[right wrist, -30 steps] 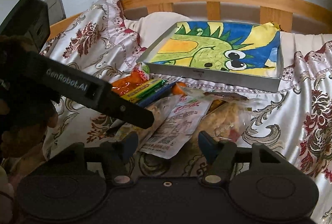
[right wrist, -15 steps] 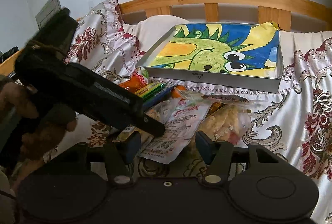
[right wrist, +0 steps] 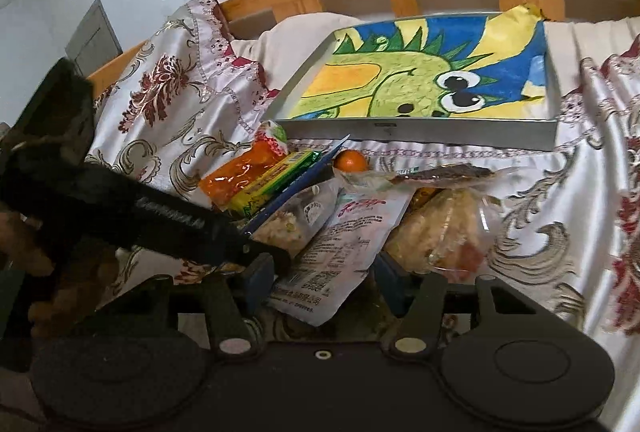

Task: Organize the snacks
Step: 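Grasp the black-labelled nut bag with left tool while right grasps pink seaweed bag, then place nut bag in tray with left tool while right places seaweed bag, then open both tools and withdraw them from the tray back over the snacks, then grasp the blue milk-powder stick with left tool while right grasps clear snack bag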

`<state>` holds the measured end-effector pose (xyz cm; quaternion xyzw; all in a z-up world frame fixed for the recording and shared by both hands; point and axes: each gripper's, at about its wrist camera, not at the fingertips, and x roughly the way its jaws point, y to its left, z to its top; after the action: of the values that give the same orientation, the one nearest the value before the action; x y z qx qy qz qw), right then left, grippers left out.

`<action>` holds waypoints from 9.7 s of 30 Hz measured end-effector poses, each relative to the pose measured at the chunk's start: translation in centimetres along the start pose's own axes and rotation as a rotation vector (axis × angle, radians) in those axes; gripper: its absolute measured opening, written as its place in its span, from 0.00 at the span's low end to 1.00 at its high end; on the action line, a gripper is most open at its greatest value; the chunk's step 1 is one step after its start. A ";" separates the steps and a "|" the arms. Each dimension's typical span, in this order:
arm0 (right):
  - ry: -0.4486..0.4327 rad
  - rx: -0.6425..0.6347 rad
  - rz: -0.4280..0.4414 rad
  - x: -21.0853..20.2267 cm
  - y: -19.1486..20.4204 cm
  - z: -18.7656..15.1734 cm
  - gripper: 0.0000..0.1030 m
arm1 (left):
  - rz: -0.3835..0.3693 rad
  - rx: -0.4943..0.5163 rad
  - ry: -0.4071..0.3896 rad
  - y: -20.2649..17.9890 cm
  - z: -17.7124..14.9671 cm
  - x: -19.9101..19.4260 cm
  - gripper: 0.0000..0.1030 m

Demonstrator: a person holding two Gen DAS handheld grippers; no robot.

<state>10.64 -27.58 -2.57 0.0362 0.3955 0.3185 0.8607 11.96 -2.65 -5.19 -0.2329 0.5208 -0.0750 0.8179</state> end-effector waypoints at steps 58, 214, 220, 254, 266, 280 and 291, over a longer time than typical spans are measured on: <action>-0.153 -0.179 -0.109 -1.2 2.3 1.7 0.02 | -0.079 0.056 -0.084 -1.6 -2.8 -4.5 0.37; -0.132 0.024 -0.413 -5.3 4.3 -3.3 0.99 | 0.288 0.274 -0.305 -1.2 -6.7 -7.0 0.99; -0.104 0.037 -0.399 -4.9 4.1 -3.1 0.99 | 0.302 0.269 -0.298 -1.2 -6.4 -6.6 0.99; -0.064 0.164 -0.148 1.6 -4.6 0.8 0.89 | 0.121 0.424 -0.256 -3.3 -2.5 -1.4 0.89; -0.066 0.161 -0.177 3.3 -6.5 1.1 0.81 | 0.133 0.386 -0.198 -2.8 -0.2 0.6 0.77; -0.064 0.134 -0.186 3.8 -6.5 1.0 0.78 | 0.155 0.390 -0.155 -3.5 0.5 1.5 0.62; -0.063 0.135 -0.185 3.7 -6.6 1.1 0.75 | 0.095 0.331 -0.033 -2.2 1.9 3.1 0.48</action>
<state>16.61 -30.45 -6.37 0.0674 0.3904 0.2092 0.8940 15.36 -5.19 -6.04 -0.0713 0.4983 -0.1175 0.8561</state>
